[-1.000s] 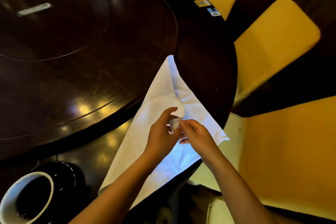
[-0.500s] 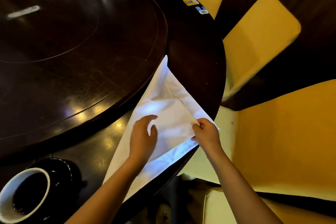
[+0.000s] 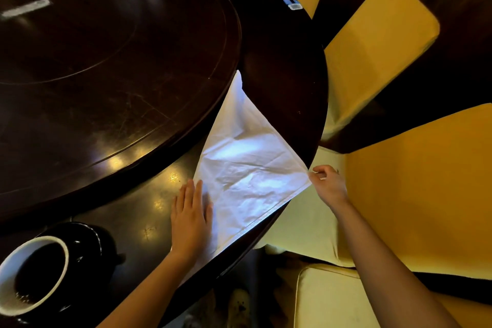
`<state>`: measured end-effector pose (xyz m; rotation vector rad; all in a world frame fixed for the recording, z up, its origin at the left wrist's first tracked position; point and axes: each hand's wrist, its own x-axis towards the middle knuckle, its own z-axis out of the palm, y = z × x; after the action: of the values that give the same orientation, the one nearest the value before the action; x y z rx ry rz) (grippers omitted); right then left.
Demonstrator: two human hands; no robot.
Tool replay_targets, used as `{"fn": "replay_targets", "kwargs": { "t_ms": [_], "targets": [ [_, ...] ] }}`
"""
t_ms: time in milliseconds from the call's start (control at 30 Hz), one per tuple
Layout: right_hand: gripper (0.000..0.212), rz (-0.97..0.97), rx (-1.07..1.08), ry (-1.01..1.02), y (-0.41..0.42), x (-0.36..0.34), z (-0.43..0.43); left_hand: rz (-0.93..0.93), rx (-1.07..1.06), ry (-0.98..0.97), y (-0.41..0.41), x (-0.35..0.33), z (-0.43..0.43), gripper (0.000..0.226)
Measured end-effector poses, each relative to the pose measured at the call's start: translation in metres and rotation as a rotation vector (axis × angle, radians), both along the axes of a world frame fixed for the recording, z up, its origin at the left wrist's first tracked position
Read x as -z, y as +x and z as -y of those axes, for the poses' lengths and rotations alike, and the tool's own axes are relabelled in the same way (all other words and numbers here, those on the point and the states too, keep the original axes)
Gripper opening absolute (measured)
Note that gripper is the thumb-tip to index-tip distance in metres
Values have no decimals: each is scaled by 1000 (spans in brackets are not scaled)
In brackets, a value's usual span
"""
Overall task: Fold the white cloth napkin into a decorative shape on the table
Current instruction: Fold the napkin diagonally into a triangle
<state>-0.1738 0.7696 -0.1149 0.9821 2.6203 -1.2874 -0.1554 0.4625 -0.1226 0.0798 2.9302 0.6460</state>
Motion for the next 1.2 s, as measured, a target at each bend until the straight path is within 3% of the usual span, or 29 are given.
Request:
{"fn": "replay_targets", "kwargs": {
  "t_ms": [133, 267, 333, 433, 667, 767, 900, 1000, 1067, 1200],
  "targets": [
    [22, 19, -13, -229, 3, 3, -1, -16, -224, 172, -7, -18, 2, 46],
    [10, -18, 25, -269, 1, 4, -6, 267, -372, 380, -19, -33, 11, 37],
    [12, -13, 35, -277, 1, 3, -7, 400, -327, 344, -24, -36, 15, 28],
    [15, -4, 78, -367, 3, 2, -9, 402, -295, 321, -25, -38, 17, 17],
    [10, -94, 234, -555, 6, 9, -10, 331, -311, 390, -17, -36, 20, 33],
    [9, -132, 318, -620, 9, 13, -10, 341, -338, 549, -15, -39, 17, 30],
    [13, -148, 437, -726, 15, 18, -14, 561, -297, 707, -11, -42, 21, 16],
    [10, -144, 430, -706, 18, 18, -18, 701, -234, 582, -5, -41, 27, 2],
    [5, -145, 397, -671, 18, 17, -19, 665, -262, 517, -3, -40, 26, 8],
    [9, -160, 346, -533, 21, 18, -14, 411, -419, 481, -11, -40, 24, 16]
  ]
}}
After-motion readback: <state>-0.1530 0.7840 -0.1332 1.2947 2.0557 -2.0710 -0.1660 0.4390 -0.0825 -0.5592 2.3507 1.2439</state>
